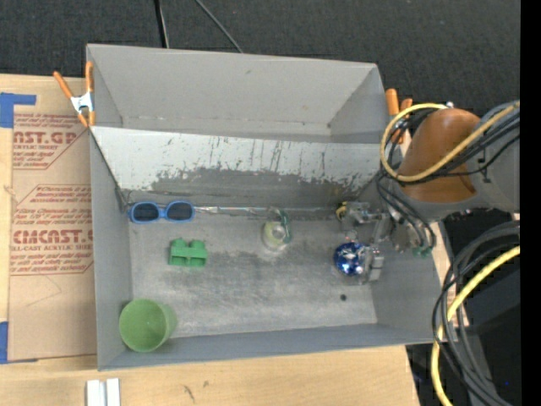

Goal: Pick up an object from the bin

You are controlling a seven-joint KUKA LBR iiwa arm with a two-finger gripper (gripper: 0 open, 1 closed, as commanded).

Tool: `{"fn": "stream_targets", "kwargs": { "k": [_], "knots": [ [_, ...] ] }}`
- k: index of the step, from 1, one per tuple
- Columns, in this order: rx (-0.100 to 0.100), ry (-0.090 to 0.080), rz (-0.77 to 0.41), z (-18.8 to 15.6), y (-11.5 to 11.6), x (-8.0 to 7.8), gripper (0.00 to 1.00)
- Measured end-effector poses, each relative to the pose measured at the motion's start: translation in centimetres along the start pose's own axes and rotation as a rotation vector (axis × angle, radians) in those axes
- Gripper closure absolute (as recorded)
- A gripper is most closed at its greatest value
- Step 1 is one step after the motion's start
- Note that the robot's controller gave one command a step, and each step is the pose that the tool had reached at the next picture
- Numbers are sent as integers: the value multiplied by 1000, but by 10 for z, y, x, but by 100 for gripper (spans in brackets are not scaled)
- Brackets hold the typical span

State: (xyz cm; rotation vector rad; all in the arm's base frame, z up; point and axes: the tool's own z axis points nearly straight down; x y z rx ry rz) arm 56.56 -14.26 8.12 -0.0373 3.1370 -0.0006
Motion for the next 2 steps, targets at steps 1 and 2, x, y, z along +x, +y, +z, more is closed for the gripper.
{"fn": "stream_targets", "kwargs": {
  "k": [1, 2],
  "knots": [
    [0, 2, 0, 0, 0, 0, 100],
    [1, -8, 71, -180, 10, 6, 100]
  ]
}}
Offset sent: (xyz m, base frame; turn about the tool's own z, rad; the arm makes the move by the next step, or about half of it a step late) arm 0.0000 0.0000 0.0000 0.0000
